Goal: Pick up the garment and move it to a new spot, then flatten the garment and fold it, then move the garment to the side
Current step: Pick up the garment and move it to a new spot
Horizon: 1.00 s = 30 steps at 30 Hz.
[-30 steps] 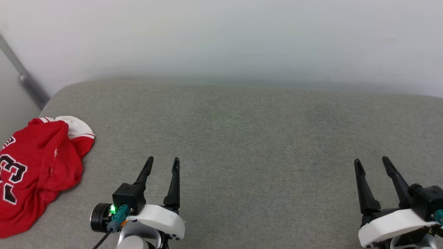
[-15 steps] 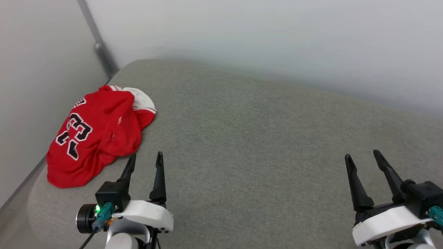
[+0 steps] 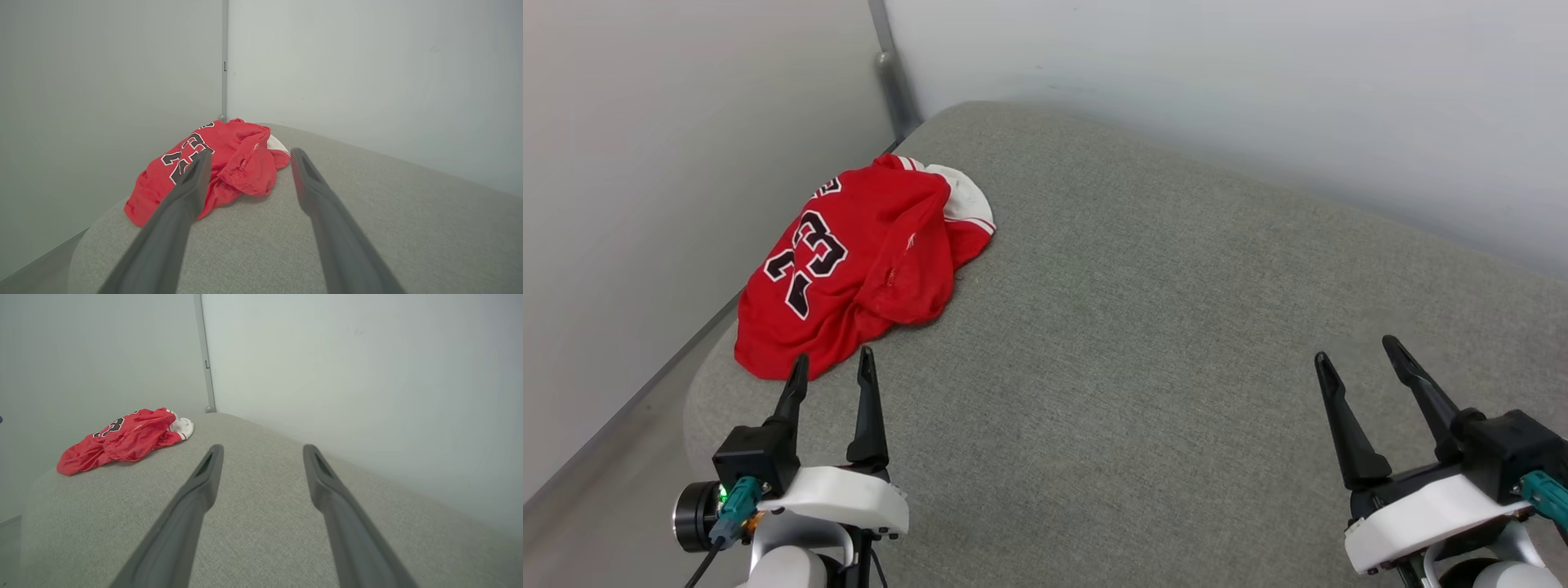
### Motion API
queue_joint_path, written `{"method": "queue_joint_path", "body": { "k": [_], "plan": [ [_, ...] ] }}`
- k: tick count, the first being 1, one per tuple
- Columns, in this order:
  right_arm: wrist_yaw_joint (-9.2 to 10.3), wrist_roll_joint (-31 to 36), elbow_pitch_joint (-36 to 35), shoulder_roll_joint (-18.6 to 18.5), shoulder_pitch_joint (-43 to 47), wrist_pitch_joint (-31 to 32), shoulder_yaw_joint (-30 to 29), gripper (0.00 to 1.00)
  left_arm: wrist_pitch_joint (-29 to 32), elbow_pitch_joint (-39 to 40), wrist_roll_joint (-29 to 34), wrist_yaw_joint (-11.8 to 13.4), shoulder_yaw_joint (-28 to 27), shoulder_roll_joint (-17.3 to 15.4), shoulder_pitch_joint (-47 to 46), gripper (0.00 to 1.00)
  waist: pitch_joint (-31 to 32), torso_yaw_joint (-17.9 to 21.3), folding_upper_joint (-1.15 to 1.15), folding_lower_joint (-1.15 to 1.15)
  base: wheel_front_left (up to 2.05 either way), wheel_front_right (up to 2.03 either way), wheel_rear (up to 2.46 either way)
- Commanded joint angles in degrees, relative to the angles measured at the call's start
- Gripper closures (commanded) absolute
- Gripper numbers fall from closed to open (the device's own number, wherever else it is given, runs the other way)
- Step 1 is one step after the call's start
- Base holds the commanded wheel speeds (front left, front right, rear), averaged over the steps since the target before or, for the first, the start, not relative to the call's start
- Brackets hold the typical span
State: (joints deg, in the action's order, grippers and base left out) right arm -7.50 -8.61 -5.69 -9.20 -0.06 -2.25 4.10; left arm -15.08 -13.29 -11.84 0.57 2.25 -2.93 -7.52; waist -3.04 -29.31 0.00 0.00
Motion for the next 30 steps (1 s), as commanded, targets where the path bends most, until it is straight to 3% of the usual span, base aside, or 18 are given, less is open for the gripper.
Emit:
{"method": "queue_joint_path", "body": {
  "k": [1,9,14,15,20,24,30],
  "plan": [
    [0.02,-0.3,-0.6,-0.5,-0.9,0.1,0.1,0.00,-0.1,0.3,-0.1,0.2,-0.1,0.1,0.1,0.00,-0.5,0.0,0.00,0.00,0.00,0.00,0.00],
    [0.02,-1.1,-1.8,-1.9,-2.4,1.4,0.7,0.00,-0.1,-0.3,0.5,-0.1,-1.3,-0.1,-4.4,0.00,-3.3,3.2,0.00,0.00,0.00,0.00,0.00],
    [0.02,-1.4,-3.1,-3.1,-4.4,2.2,0.7,0.00,0.8,-3.1,-0.3,-1.0,-3.0,-2.5,-14.5,0.00,-7.2,6.7,0.00,0.00,0.00,0.00,0.00],
    [0.03,-2.0,-3.9,-3.8,-6.0,2.5,1.1,0.00,4.9,-4.6,-1.0,-1.2,-4.3,-5.5,-21.6,0.00,-10.3,9.5,0.00,0.00,0.00,0.00,0.00],
    [0.02,-3.5,-3.2,-4.5,-8.0,1.0,1.2,0.00,14.9,-7.9,-1.6,-2.1,-6.4,-12.3,-31.3,0.00,-14.7,14.4,0.00,0.00,0.00,0.00,0.00],
    [0.02,-4.0,-2.6,-4.5,-9.6,-0.4,1.9,0.00,24.8,-10.8,-1.4,-2.5,-7.6,-18.7,-35.9,0.00,-18.5,18.2,0.00,0.00,0.00,0.00,0.00],
    [0.02,-5.0,-0.6,-4.5,-12.1,-2.6,2.4,0.00,39.9,-15.1,-4.6,-3.4,-10.3,-24.9,-36.8,0.00,-23.0,21.8,0.00,0.00,0.00,0.00,0.00]
  ]
}}
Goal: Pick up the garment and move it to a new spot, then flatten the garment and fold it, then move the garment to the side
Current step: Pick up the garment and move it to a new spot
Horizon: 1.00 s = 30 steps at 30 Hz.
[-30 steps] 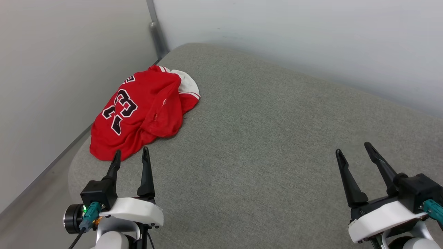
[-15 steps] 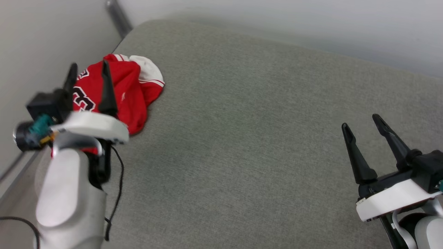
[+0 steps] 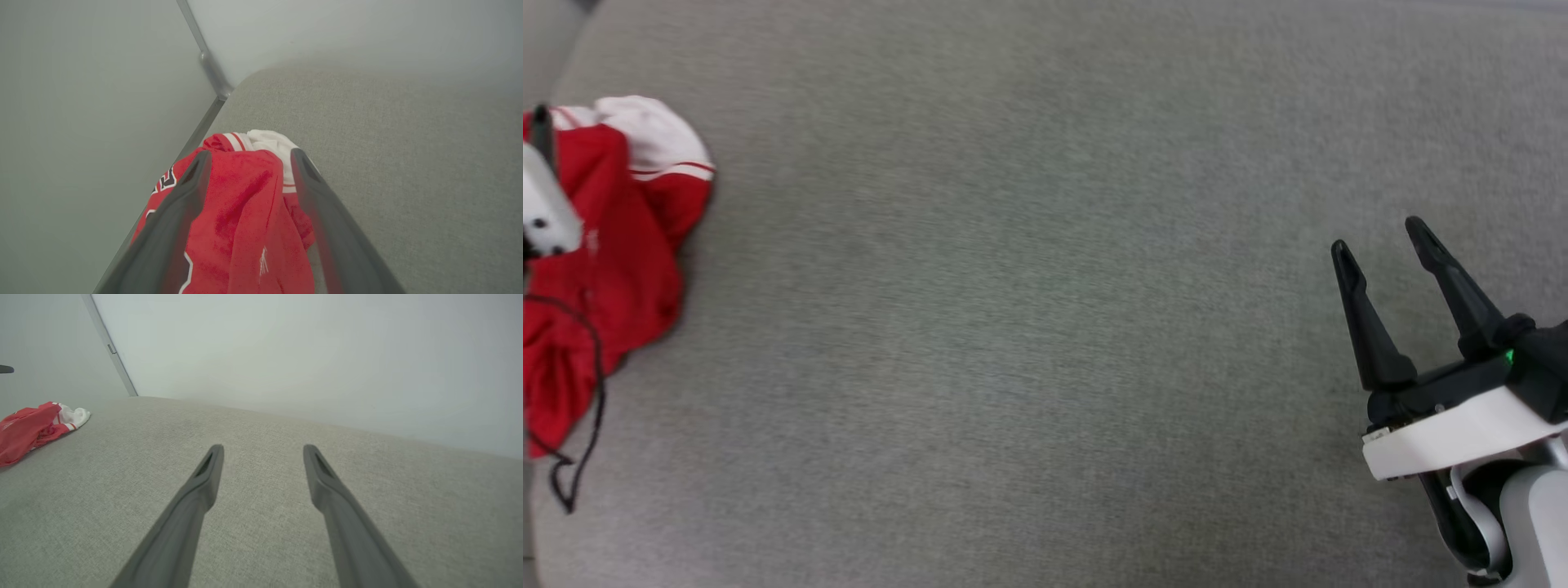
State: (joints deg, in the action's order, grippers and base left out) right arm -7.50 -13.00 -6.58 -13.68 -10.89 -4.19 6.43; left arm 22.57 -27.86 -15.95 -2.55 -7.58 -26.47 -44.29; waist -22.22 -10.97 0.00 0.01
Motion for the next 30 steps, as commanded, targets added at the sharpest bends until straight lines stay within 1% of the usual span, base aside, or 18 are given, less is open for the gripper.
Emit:
{"method": "queue_joint_path", "body": {
  "k": [1,5,8,10,11,15,16,17,18,19,24,30],
  "plan": [
    [0.02,-0.5,0.5,-0.2,-1.6,-0.8,0.1,0.00,5.2,-1.2,-1.3,-0.2,-1.1,-2.0,0.6,0.00,-4.6,3.8,0.00,-0.01,0.00,0.00,0.00],
    [0.02,-1.0,1.4,-0.7,-2.8,-1.9,0.5,0.00,13.9,-3.0,-4.5,0.9,-4.2,-4.2,3.0,0.00,-7.1,4.8,0.00,-0.01,0.00,0.00,0.00],
    [0.02,-1.3,1.9,-1.2,-3.6,-2.3,0.9,0.00,18.7,-3.3,-6.7,2.4,-6.6,-4.5,6.0,0.00,-8.3,5.0,0.00,-0.01,0.00,0.00,0.00],
    [0.02,-1.6,2.1,-1.5,-3.9,-2.4,1.0,0.00,19.6,-2.7,-7.6,3.5,-7.9,-4.5,7.9,0.00,-8.9,5.1,0.00,-0.01,0.00,0.00,0.00],
    [0.02,-1.6,2.1,-1.5,-3.9,-2.4,1.0,0.00,19.6,-2.7,-7.6,3.5,-7.9,-4.5,7.9,0.00,-8.9,5.1,0.00,-0.01,0.00,0.00,0.00],
    [0.02,-1.6,2.2,-2.3,-4.7,-2.3,1.0,0.00,21.5,-2.4,-9.7,6.3,-10.2,-1.6,12.6,0.00,-9.7,4.9,0.00,-0.01,0.00,0.00,0.00],
    [0.02,-1.7,2.1,-2.4,-4.8,-2.2,0.9,0.00,22.2,-2.2,-10.1,6.7,-10.3,-0.7,13.3,0.06,-9.7,4.8,0.00,-0.01,0.00,0.00,0.00],
    [0.02,-1.7,2.0,-2.6,-4.8,-2.0,0.8,0.00,22.6,-1.7,-10.5,7.0,-10.4,-0.2,13.9,0.41,-9.8,4.7,0.00,-0.01,0.00,0.00,0.00],
    [0.02,-1.6,1.9,-2.8,-4.8,-1.9,0.6,0.00,21.6,-0.8,-10.6,7.3,-10.6,0.2,13.9,0.64,-9.8,4.5,0.00,-0.01,0.00,0.00,0.00],
    [0.02,-1.6,1.8,-2.9,-4.7,-1.9,0.6,0.00,20.9,-0.1,-10.6,7.7,-10.7,0.5,13.7,1.00,-9.8,4.4,0.00,-0.01,0.00,0.00,0.00],
    [0.02,-1.3,1.9,-3.2,-4.3,-1.3,0.6,0.00,14.2,3.5,-8.3,8.9,-10.6,-0.5,11.2,1.00,-8.0,3.4,0.00,-0.01,0.00,0.00,0.00],
    [0.02,-1.1,2.4,-1.9,-2.4,-1.1,-0.3,0.00,5.2,4.6,-5.4,9.5,-8.9,-0.8,7.0,1.00,-2.9,1.9,0.00,-0.01,0.00,0.00,0.00]
  ]
}}
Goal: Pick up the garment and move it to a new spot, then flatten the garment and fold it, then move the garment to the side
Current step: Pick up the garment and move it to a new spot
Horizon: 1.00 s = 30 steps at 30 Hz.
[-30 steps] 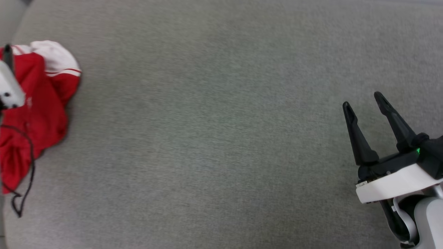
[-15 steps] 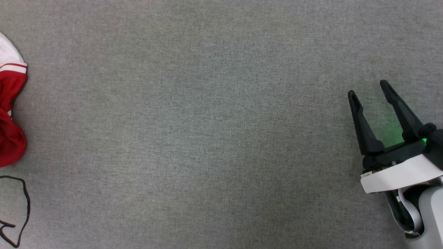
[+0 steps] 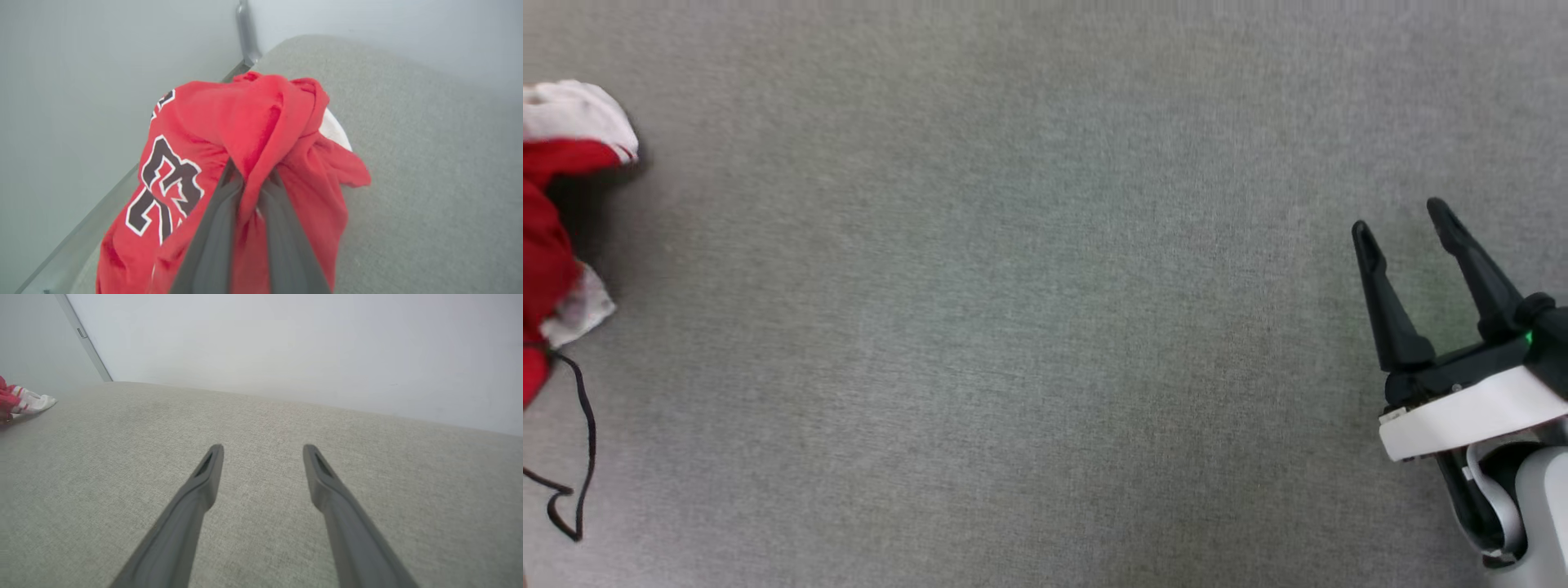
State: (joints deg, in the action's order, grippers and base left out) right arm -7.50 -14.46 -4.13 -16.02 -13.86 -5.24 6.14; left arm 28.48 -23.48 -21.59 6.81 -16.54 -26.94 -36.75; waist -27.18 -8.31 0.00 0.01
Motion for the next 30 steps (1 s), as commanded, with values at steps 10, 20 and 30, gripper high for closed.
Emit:
{"method": "queue_joint_path", "body": {
  "k": [10,20,30],
  "plan": [
    [0.03,1.1,1.5,4.1,4.1,0.3,-1.3,0.00,-20.4,-2.7,5.5,-3.3,5.3,-1.4,-9.1,1.00,12.3,-0.8,0.00,-0.01,0.00,0.00,0.00],
    [0.02,1.8,1.3,7.3,7.4,1.4,-2.8,0.00,-26.5,-5.5,6.3,-7.5,12.2,3.3,-15.0,1.00,18.2,2.6,0.00,-0.01,0.00,0.00,0.00],
    [0.02,2.7,1.5,8.9,9.5,2.8,-3.7,0.00,-26.9,-3.3,4.8,-10.6,20.9,15.2,-13.2,1.00,21.2,10.3,0.00,-0.01,0.00,0.00,0.00]
  ]
}}
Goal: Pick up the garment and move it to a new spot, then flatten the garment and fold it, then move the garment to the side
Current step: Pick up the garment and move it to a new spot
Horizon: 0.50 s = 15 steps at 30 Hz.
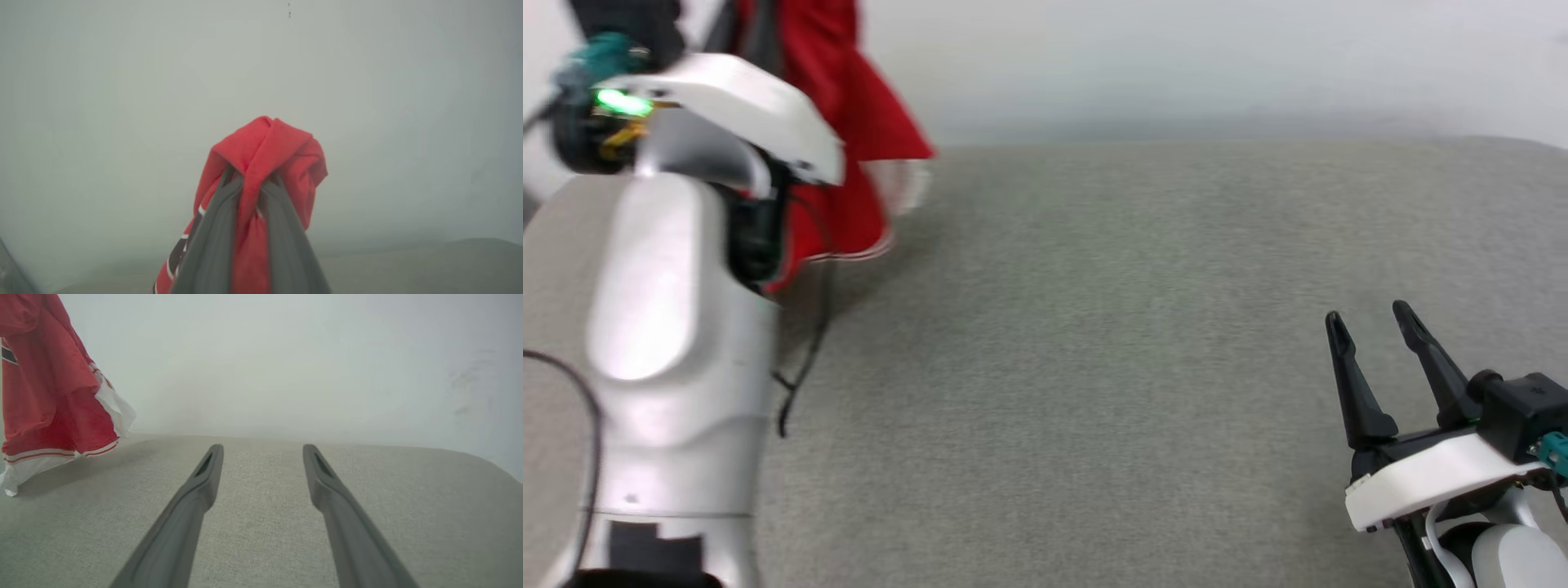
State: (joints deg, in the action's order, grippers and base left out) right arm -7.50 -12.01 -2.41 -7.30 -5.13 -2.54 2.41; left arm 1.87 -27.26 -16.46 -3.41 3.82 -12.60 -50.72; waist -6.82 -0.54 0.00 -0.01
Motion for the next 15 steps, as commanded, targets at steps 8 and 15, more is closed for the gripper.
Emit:
{"method": "queue_joint_path", "body": {
  "k": [8,15],
  "plan": [
    [0.02,0.0,-0.9,0.4,1.3,1.0,-1.4,0.00,-0.6,3.2,-2.8,-2.0,8.5,8.4,5.7,1.00,-0.3,8.4,0.00,0.01,0.00,0.00,0.00],
    [0.02,-0.8,-1.1,1.0,1.3,0.4,-2.3,0.00,-2.5,5.5,-6.8,-2.2,18.0,9.6,15.6,1.00,-3.5,10.4,0.00,0.01,0.00,0.00,0.00]
  ]
}}
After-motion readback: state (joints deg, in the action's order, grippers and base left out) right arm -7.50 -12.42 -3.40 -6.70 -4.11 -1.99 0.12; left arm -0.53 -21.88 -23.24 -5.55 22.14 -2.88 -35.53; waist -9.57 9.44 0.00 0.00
